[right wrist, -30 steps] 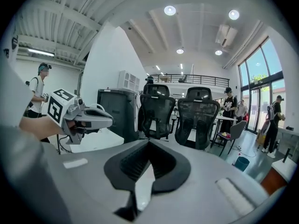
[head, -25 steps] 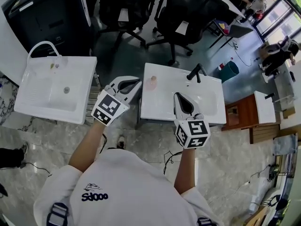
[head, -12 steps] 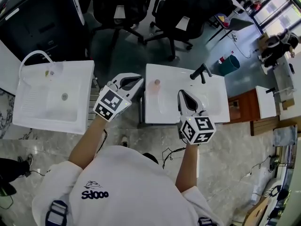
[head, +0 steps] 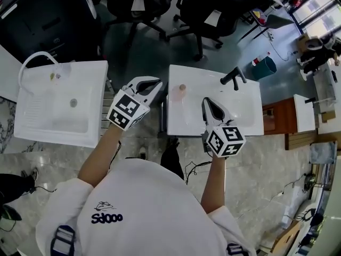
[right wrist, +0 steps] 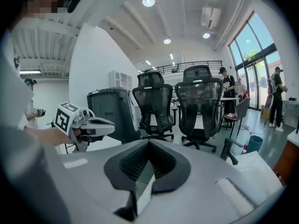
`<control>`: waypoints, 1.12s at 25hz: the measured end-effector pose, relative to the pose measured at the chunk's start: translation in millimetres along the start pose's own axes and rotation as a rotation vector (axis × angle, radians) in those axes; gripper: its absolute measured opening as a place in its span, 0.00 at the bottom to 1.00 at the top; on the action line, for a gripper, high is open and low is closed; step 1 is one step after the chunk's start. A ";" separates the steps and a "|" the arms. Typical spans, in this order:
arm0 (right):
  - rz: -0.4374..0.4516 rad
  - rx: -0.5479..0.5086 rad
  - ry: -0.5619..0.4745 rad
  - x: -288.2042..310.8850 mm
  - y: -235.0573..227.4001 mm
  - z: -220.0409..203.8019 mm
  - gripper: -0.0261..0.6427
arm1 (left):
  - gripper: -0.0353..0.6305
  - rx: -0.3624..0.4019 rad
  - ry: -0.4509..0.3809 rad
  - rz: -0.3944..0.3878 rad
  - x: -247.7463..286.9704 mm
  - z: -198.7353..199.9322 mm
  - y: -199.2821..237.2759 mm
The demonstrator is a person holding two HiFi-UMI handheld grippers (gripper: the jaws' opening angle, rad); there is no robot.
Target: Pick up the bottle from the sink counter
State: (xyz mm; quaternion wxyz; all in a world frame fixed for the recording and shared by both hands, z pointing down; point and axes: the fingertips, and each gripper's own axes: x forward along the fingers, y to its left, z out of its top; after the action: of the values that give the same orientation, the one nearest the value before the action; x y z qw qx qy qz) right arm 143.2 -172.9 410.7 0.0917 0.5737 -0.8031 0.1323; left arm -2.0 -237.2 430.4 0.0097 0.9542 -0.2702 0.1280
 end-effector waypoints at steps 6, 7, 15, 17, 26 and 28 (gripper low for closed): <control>0.042 -0.034 -0.026 12.0 -7.8 -0.1 0.06 | 0.06 -0.030 0.031 0.037 8.8 -14.4 4.0; 0.045 -0.041 -0.015 15.8 -11.0 -3.4 0.06 | 0.06 -0.033 0.036 0.041 10.3 -15.8 3.6; 0.127 -0.043 0.033 49.1 -21.4 -24.3 0.06 | 0.06 -0.086 0.097 0.091 20.2 -38.0 7.2; 0.162 -0.050 0.064 57.9 -22.4 -33.3 0.06 | 0.06 -0.097 0.111 0.103 23.4 -43.3 6.2; 0.250 -0.124 0.166 98.6 -17.6 -71.4 0.23 | 0.06 -0.159 0.163 0.167 25.3 -73.8 12.6; 0.264 -0.140 0.193 106.8 -17.0 -82.3 0.26 | 0.06 -0.173 0.175 0.175 25.6 -81.3 13.0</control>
State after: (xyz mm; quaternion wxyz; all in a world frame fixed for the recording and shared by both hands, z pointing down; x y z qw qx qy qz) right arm 124.1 -247.8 522.5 0.1900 0.4400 -0.8662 0.1417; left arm -7.1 -254.3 514.8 0.1041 0.9078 -0.3607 0.1871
